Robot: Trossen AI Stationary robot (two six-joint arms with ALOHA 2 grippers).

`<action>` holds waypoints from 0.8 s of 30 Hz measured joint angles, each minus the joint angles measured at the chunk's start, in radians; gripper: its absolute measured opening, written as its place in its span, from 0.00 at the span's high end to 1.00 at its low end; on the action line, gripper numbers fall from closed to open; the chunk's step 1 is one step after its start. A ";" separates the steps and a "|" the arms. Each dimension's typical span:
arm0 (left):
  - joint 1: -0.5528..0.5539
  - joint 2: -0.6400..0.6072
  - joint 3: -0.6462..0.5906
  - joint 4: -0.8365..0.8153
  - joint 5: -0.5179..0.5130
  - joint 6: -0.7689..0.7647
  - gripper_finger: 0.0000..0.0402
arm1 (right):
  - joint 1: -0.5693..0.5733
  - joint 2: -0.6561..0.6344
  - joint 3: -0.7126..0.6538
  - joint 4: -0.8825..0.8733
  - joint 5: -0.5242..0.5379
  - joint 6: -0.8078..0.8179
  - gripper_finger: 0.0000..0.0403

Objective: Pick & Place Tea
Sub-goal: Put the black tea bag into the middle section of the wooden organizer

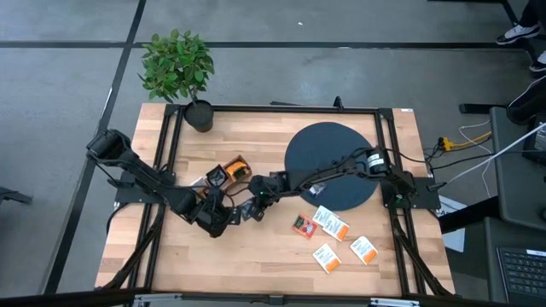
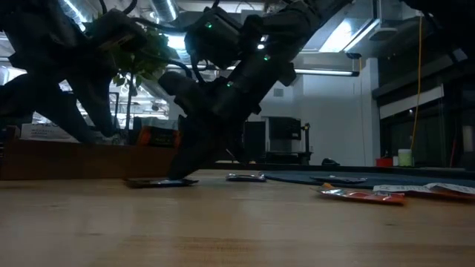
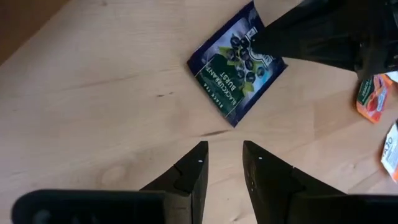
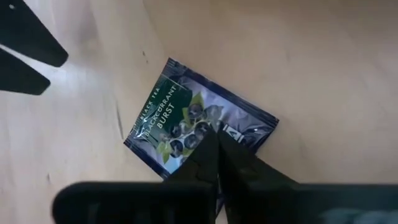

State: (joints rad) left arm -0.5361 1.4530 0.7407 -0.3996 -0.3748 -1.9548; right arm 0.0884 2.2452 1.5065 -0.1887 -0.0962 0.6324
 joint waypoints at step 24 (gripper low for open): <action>-0.026 0.100 0.001 0.187 -0.028 0.215 0.79 | 0.100 -0.164 -0.010 -0.246 0.077 -0.036 0.94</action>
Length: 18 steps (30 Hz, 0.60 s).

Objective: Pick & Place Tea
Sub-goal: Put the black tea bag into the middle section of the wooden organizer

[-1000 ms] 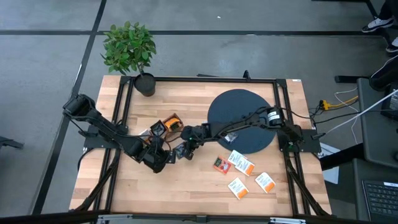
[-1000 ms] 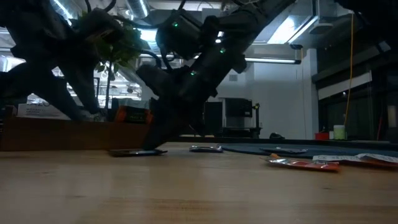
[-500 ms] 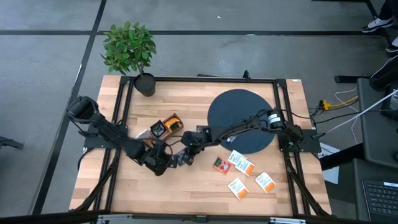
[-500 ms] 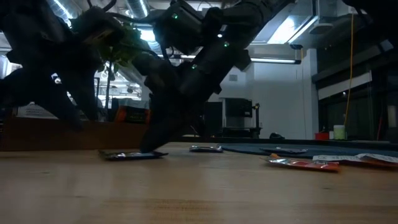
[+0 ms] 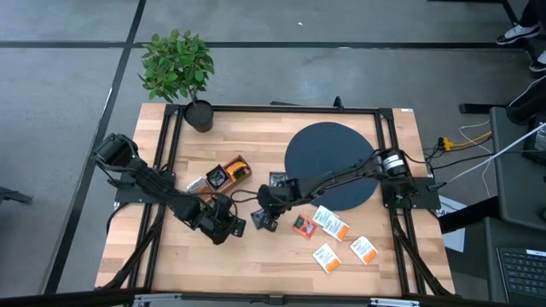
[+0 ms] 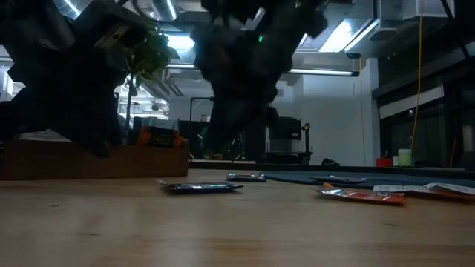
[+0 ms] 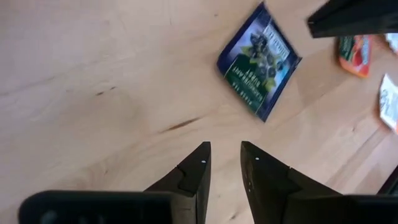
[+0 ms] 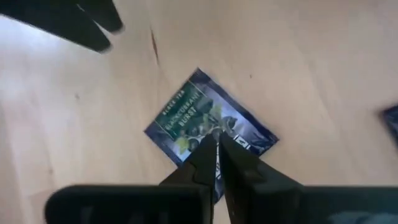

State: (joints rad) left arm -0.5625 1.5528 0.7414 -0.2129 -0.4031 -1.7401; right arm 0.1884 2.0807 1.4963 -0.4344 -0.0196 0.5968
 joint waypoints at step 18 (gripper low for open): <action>0.057 0.002 0.000 0.091 -0.096 0.253 1.00 | 0.060 -0.478 -0.616 0.388 -0.013 0.457 0.94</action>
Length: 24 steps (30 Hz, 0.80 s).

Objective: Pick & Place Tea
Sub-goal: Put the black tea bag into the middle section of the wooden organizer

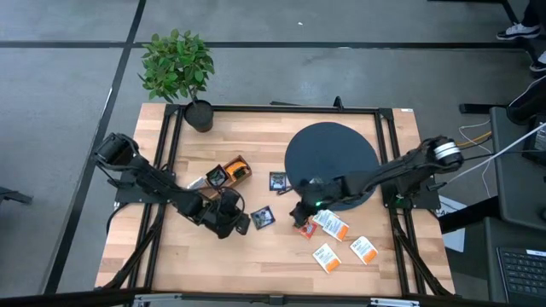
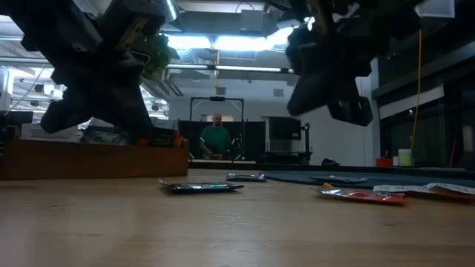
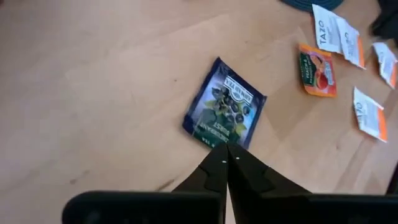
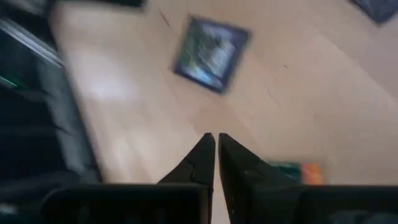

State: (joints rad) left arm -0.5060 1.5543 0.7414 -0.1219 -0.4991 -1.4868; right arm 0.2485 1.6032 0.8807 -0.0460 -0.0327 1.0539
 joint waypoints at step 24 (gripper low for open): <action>0.117 0.207 0.026 0.129 0.171 0.128 1.00 | 0.022 0.101 -0.049 0.201 0.068 0.071 0.94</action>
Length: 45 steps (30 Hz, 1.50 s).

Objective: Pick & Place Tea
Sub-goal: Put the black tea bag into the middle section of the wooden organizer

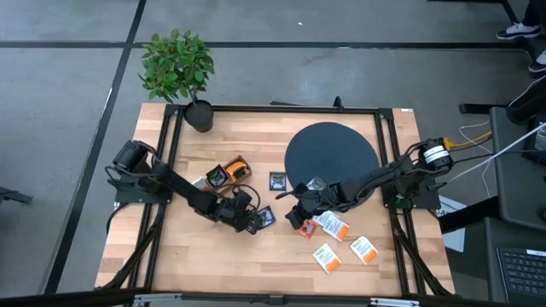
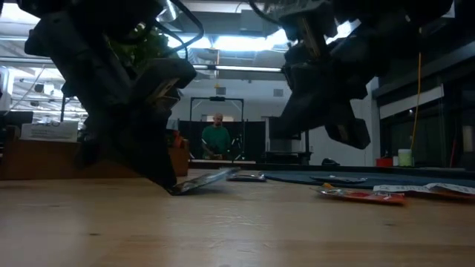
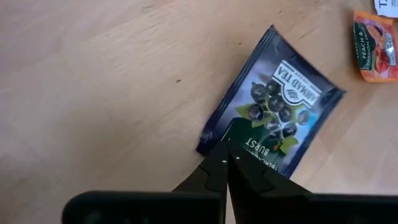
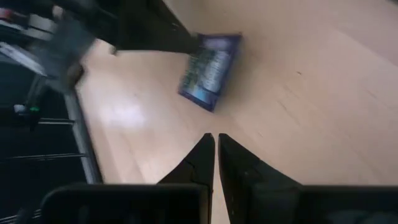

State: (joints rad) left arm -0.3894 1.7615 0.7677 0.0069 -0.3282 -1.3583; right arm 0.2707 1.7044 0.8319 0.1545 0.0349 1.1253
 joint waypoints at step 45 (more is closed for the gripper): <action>0.012 0.006 -0.005 0.024 -0.046 -0.016 1.00 | -0.087 0.234 0.061 0.280 -0.143 0.051 0.81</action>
State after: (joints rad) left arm -0.3775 1.7672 0.7631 0.0311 -0.3744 -1.3743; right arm 0.1833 1.9388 0.8925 0.4342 -0.1078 1.1767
